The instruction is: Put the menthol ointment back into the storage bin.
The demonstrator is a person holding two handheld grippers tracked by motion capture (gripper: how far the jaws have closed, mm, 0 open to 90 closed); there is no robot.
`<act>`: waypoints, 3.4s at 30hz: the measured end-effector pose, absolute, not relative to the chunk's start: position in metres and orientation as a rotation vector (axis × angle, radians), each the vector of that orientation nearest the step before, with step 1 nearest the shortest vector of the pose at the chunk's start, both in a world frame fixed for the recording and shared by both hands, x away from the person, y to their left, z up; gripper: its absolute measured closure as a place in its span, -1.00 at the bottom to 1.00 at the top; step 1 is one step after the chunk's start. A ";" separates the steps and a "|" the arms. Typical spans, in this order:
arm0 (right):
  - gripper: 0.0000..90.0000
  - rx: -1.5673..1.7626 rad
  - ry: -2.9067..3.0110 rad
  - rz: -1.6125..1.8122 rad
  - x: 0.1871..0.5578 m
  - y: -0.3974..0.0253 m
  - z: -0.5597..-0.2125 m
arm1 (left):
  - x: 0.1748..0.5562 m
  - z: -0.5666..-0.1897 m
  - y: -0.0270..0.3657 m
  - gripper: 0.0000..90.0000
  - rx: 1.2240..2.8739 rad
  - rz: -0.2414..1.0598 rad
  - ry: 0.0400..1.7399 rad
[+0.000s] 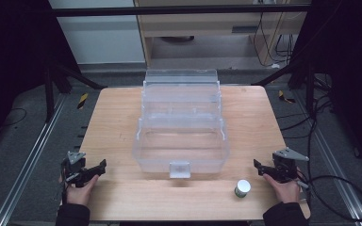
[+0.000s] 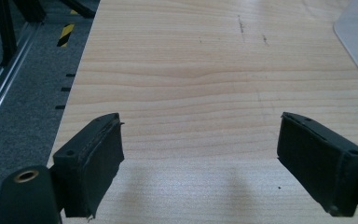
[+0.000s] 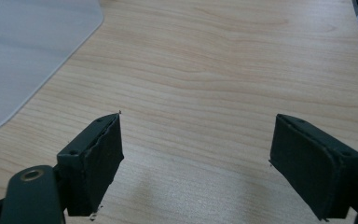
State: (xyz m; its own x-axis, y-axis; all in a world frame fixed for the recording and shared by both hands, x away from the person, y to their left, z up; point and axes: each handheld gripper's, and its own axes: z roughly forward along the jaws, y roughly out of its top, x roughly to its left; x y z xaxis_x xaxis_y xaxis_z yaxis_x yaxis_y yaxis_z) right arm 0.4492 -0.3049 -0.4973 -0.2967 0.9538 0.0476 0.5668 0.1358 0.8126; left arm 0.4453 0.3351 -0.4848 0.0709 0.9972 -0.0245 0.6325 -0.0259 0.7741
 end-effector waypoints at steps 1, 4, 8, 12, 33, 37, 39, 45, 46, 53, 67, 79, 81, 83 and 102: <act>-0.60 1.447 1.922 1.031 0.449 -0.304 -0.496 | 0.445 -0.485 0.335 -0.70 1.727 0.746 1.628; -0.56 1.432 1.921 1.029 0.447 -0.302 -0.492 | 0.446 -0.486 0.334 -0.70 1.744 0.741 1.623; -0.51 1.400 1.915 1.020 0.443 -0.298 -0.485 | 0.446 -0.486 0.334 -0.69 1.742 0.744 1.622; -0.43 1.356 1.935 1.051 0.442 -0.297 -0.472 | 0.448 -0.487 0.334 -0.68 1.746 0.751 1.620; -0.39 1.157 2.172 1.102 0.455 -0.274 -0.405 | 0.449 -0.487 0.329 -0.66 1.786 0.741 1.590; -0.39 1.128 2.214 1.070 0.456 -0.271 -0.399 | 0.449 -0.488 0.329 -0.65 1.790 0.739 1.590; -0.37 1.094 2.270 1.049 0.456 -0.268 -0.395 | 0.449 -0.488 0.329 -0.65 1.793 0.740 1.590; -0.37 1.031 2.352 1.022 0.455 -0.264 -0.391 | 0.449 -0.488 0.329 -0.64 1.798 0.740 1.588; -0.37 0.999 2.383 1.005 0.454 -0.262 -0.389 | 0.449 -0.488 0.329 -0.64 1.800 0.740 1.587; -0.39 0.909 2.491 0.943 0.452 -0.256 -0.383 | 0.450 -0.488 0.328 -0.63 1.813 0.741 1.583; -0.40 0.730 2.738 0.746 0.449 -0.239 -0.383 | 0.451 -0.489 0.327 -0.63 1.835 0.740 1.578; -0.37 0.571 2.883 0.586 0.444 -0.227 -0.389 | 0.451 -0.490 0.326 -0.63 1.843 0.736 1.577; -0.35 0.550 2.900 0.563 0.442 -0.225 -0.390 | 0.451 -0.490 0.326 -0.63 1.842 0.736 1.578; -0.33 0.528 2.916 0.544 0.441 -0.224 -0.391 | 0.451 -0.490 0.326 -0.62 1.842 0.734 1.578; -0.30 0.346 3.004 0.392 0.432 -0.208 -0.407 | 0.451 -0.490 0.326 -0.62 1.847 0.732 1.574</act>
State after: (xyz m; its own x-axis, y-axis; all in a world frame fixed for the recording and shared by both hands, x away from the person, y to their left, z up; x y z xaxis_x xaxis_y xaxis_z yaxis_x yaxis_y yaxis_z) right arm 0.4316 -0.2081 -0.4071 -0.9700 0.2351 -0.0620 0.2113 0.9412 0.2635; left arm 0.4512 0.3259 -0.4898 0.1455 0.9889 0.0289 0.6597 -0.1187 0.7421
